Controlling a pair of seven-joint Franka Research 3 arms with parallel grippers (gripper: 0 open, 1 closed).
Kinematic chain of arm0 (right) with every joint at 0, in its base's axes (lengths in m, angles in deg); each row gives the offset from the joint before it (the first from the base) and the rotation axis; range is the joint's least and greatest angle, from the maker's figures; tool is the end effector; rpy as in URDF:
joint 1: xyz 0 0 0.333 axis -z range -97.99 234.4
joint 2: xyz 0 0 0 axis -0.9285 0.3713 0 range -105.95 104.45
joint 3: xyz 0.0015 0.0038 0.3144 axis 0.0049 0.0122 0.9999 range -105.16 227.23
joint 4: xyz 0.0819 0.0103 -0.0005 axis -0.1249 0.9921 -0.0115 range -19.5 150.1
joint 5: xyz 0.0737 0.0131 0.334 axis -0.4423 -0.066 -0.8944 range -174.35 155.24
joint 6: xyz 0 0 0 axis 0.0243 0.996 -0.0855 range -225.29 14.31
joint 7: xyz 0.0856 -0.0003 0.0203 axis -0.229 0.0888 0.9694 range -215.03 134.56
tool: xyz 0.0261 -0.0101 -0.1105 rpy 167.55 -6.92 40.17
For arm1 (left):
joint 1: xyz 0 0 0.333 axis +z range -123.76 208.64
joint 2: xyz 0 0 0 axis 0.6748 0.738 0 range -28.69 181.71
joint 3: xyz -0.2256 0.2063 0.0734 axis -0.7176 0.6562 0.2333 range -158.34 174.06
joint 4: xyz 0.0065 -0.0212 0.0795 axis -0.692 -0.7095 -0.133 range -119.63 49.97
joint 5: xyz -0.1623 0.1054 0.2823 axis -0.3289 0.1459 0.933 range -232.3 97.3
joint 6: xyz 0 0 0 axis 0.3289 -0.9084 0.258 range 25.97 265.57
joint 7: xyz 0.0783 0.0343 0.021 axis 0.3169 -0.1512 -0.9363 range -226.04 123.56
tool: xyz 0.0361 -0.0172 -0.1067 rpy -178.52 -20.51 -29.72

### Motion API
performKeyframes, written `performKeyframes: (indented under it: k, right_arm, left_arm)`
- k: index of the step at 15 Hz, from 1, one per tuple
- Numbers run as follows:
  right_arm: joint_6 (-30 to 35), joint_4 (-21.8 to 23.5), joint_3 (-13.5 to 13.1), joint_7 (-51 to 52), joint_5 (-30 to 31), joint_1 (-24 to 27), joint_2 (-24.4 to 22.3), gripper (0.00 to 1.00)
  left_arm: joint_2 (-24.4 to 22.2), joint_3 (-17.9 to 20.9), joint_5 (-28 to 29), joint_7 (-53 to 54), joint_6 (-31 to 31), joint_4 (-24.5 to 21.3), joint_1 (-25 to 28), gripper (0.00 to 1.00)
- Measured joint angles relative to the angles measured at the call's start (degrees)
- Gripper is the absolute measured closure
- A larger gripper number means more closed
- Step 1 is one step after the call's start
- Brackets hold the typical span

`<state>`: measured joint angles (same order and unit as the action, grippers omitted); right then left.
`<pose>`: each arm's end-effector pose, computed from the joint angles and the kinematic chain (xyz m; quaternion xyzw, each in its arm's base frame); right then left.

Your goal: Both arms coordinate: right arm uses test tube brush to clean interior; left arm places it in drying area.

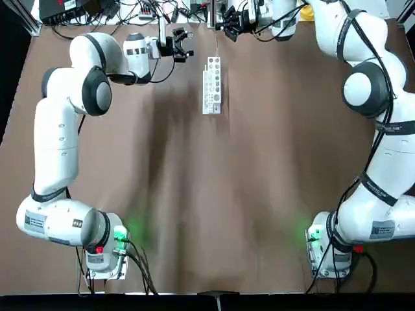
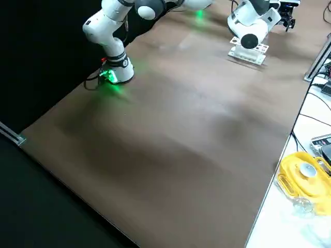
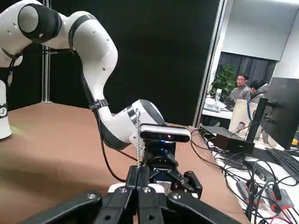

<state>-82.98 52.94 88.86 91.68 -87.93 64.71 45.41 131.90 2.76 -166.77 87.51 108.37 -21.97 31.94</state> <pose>0.6310 0.3279 0.3406 -0.4671 -0.5865 -0.5040 0.4289 0.6565 -0.2492 0.2069 0.5186 -0.4960 0.5276 0.4546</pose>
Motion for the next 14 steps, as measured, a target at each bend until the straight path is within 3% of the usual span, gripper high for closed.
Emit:
performKeyframes:
  k: [14]
  right_arm:
    - [-0.2,-0.1,0.0,4.0,-0.1,0.0,3.4,0.98]
  left_arm:
    - [1.0,0.0,0.0,0.0,0.0,-0.2,-0.9,0.01]
